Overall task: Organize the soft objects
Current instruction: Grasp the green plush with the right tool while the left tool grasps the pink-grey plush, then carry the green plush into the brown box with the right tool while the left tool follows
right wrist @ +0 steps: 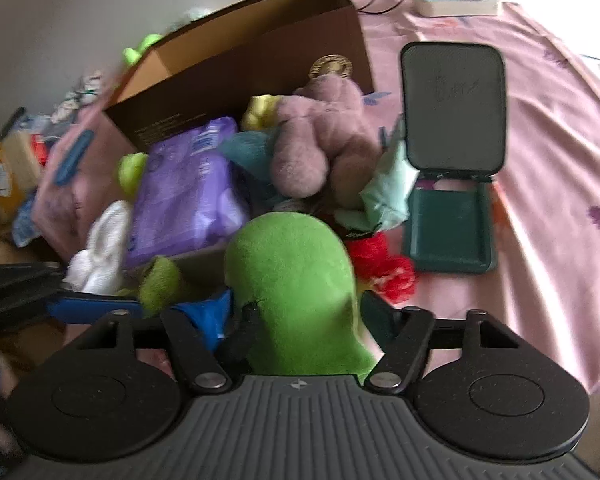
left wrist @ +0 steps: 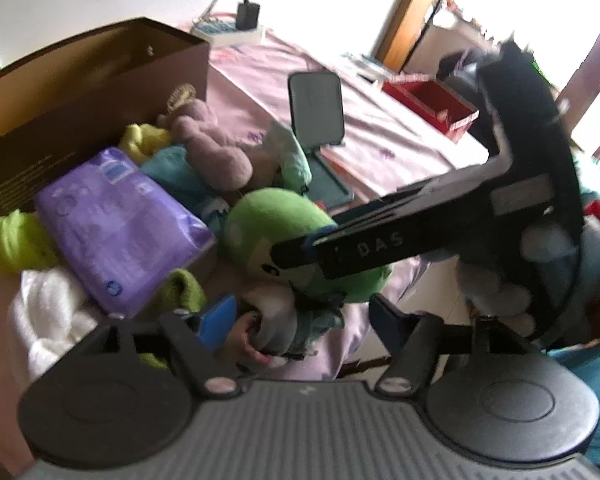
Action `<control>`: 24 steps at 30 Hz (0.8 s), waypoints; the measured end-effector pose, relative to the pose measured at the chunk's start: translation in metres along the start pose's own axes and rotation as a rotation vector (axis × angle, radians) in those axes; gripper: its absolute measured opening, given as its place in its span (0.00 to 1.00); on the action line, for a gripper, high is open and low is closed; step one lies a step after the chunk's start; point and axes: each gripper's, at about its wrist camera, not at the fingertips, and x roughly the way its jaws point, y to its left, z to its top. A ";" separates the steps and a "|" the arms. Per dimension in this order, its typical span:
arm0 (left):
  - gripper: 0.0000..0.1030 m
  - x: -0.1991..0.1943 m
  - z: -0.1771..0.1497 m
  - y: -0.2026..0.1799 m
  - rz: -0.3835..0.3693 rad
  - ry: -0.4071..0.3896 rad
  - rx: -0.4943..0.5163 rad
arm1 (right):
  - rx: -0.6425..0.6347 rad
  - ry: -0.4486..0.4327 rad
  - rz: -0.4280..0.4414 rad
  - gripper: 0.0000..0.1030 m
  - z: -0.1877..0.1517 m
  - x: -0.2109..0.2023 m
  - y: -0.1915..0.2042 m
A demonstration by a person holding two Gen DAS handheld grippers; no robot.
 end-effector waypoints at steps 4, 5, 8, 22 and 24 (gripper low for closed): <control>0.56 0.020 -0.002 -0.002 0.005 0.056 0.032 | 0.016 -0.007 0.004 0.36 0.002 -0.005 -0.011; 0.56 0.024 -0.003 -0.003 0.026 0.060 0.039 | 0.030 -0.008 0.012 0.34 0.002 -0.007 -0.015; 0.43 0.028 -0.003 -0.004 0.076 0.043 0.067 | 0.054 -0.020 0.033 0.32 0.001 -0.012 -0.022; 0.03 -0.005 0.017 -0.004 0.057 -0.098 0.065 | 0.112 -0.161 0.068 0.32 0.009 -0.065 -0.042; 0.03 -0.017 0.024 -0.001 0.054 -0.148 0.048 | 0.124 -0.213 0.081 0.32 0.013 -0.076 -0.045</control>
